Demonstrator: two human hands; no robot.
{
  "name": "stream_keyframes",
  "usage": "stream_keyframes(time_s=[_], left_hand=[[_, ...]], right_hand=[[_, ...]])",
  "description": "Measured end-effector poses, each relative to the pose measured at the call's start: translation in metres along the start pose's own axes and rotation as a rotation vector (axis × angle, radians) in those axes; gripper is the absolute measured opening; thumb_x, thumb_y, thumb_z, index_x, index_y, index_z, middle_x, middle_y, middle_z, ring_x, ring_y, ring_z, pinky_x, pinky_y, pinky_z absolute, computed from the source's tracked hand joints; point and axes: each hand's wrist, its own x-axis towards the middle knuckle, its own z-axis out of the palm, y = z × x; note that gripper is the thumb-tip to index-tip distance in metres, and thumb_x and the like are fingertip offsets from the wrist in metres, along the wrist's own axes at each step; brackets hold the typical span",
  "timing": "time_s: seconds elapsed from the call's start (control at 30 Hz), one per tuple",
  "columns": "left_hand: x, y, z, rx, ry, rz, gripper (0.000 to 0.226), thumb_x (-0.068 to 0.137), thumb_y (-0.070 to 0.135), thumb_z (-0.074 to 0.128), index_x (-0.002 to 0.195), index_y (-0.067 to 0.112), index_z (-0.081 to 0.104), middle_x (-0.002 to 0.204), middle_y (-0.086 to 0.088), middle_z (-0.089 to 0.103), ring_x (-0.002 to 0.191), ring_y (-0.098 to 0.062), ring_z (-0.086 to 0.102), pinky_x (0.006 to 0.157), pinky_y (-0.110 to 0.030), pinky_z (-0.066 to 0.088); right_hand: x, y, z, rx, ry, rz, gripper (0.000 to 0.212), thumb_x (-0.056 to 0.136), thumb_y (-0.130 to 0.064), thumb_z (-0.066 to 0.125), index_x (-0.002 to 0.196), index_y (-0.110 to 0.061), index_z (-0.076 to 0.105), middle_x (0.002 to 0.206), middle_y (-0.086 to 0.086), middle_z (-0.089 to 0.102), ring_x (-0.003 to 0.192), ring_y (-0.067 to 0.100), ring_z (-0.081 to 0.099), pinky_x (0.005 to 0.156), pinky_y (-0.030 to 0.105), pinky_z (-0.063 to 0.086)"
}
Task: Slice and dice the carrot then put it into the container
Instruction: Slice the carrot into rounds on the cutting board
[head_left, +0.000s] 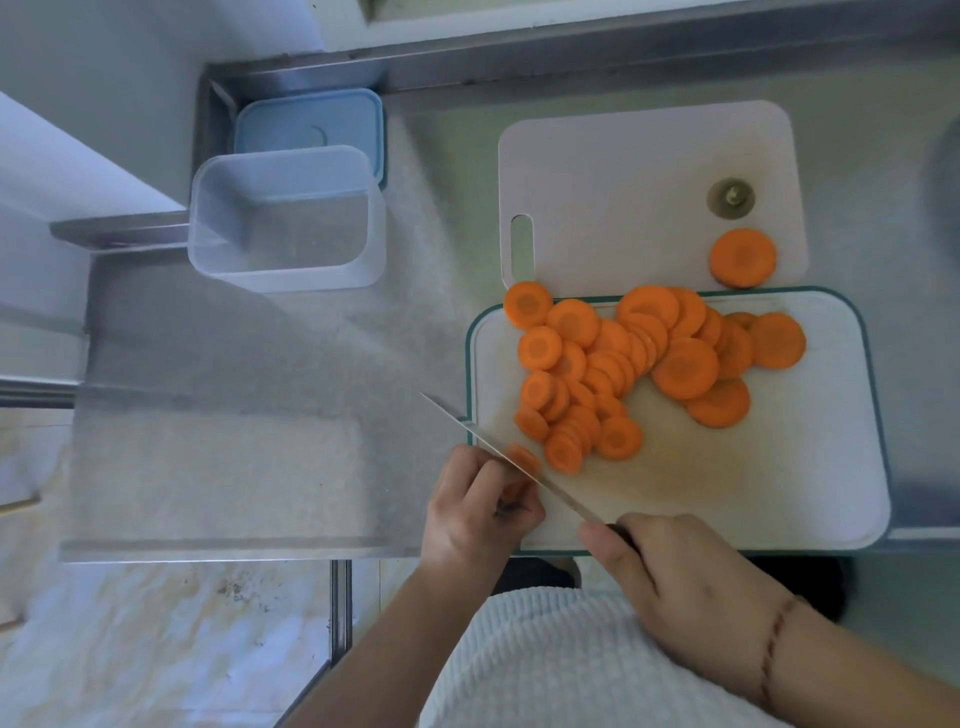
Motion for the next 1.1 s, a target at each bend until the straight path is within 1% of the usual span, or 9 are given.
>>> stream_keyframes(time_s=[0.1,0.2,0.37,0.47,0.57,0.63,0.73,0.9,1.1], left_hand=[[0.002,-0.001,0.000,0.019,0.016,0.016,0.034,0.072,-0.001,0.080,0.087,0.018,0.056,0.071,-0.007,0.054,0.055,-0.013,0.047,0.055,-0.009,0.039],[0.003,0.001,0.000,0.012,0.025,0.057,0.026,0.082,0.012,0.079,0.086,0.018,0.054,0.072,-0.008,0.055,0.063,-0.008,0.046,0.063,-0.004,0.038],[-0.005,0.000,0.001,0.030,0.063,0.078,0.029,0.073,-0.003,0.082,0.089,0.010,0.061,0.098,-0.003,0.056,0.070,-0.015,0.060,0.066,-0.015,0.050],[-0.007,0.004,-0.002,0.034,0.064,0.064,0.035,0.074,-0.004,0.081,0.099,0.011,0.062,0.102,0.001,0.055,0.076,-0.016,0.062,0.067,-0.021,0.054],[-0.005,0.009,-0.003,0.048,0.064,0.033,0.039,0.069,-0.006,0.081,0.095,0.015,0.061,0.097,0.004,0.055,0.071,-0.017,0.062,0.063,-0.023,0.053],[-0.005,0.009,-0.003,0.044,0.064,0.009,0.036,0.070,-0.004,0.079,0.093,0.016,0.060,0.094,0.004,0.055,0.067,-0.017,0.061,0.059,-0.024,0.051],[-0.007,0.007,-0.004,0.042,0.053,-0.017,0.026,0.073,-0.001,0.077,0.089,0.013,0.063,0.086,-0.003,0.059,0.064,-0.016,0.058,0.056,-0.023,0.049],[-0.006,0.007,-0.004,0.073,0.017,-0.036,0.014,0.070,-0.005,0.077,0.074,0.003,0.068,0.078,-0.006,0.059,0.059,-0.015,0.053,0.055,-0.017,0.045],[-0.006,0.006,-0.003,0.067,0.014,-0.055,0.013,0.075,0.000,0.070,0.070,0.005,0.060,0.074,-0.004,0.051,0.062,-0.005,0.039,0.061,-0.004,0.033]], right_hand=[[0.018,-0.007,0.010,0.010,0.010,-0.015,0.071,0.081,-0.078,0.007,0.063,-0.023,0.048,0.056,-0.002,0.055,0.056,0.011,0.055,0.056,0.027,0.040],[0.039,-0.017,0.019,0.050,0.028,-0.045,0.064,0.084,-0.071,0.016,0.069,-0.022,0.053,0.055,0.000,0.057,0.052,0.012,0.055,0.050,0.028,0.043],[0.047,-0.024,0.009,0.215,0.018,-0.031,0.051,0.087,-0.061,0.028,0.054,-0.024,0.039,0.041,-0.009,0.040,0.042,0.006,0.041,0.045,0.019,0.033],[0.031,-0.022,-0.004,0.260,0.029,-0.062,0.043,0.089,-0.054,0.032,0.055,-0.030,0.041,0.042,-0.010,0.039,0.042,0.006,0.038,0.046,0.015,0.031],[0.015,-0.015,-0.009,0.182,0.018,-0.062,0.054,0.085,-0.063,0.028,0.057,-0.020,0.044,0.046,-0.004,0.043,0.046,0.011,0.044,0.049,0.022,0.034],[0.007,-0.008,-0.009,0.120,0.013,-0.052,0.063,0.082,-0.067,0.025,0.059,-0.012,0.048,0.051,0.004,0.053,0.053,0.015,0.052,0.055,0.028,0.039],[-0.001,-0.002,-0.008,0.070,0.003,-0.054,0.063,0.081,-0.069,0.024,0.059,-0.016,0.050,0.055,0.006,0.058,0.059,0.014,0.056,0.059,0.026,0.040],[-0.005,0.000,-0.004,0.062,-0.024,-0.028,0.060,0.078,-0.072,0.022,0.057,-0.020,0.045,0.050,-0.001,0.051,0.058,0.010,0.054,0.056,0.018,0.037],[-0.005,0.002,0.003,0.032,-0.028,0.000,0.068,0.078,-0.076,0.012,0.061,-0.021,0.048,0.055,0.000,0.056,0.058,0.013,0.055,0.058,0.024,0.040]])
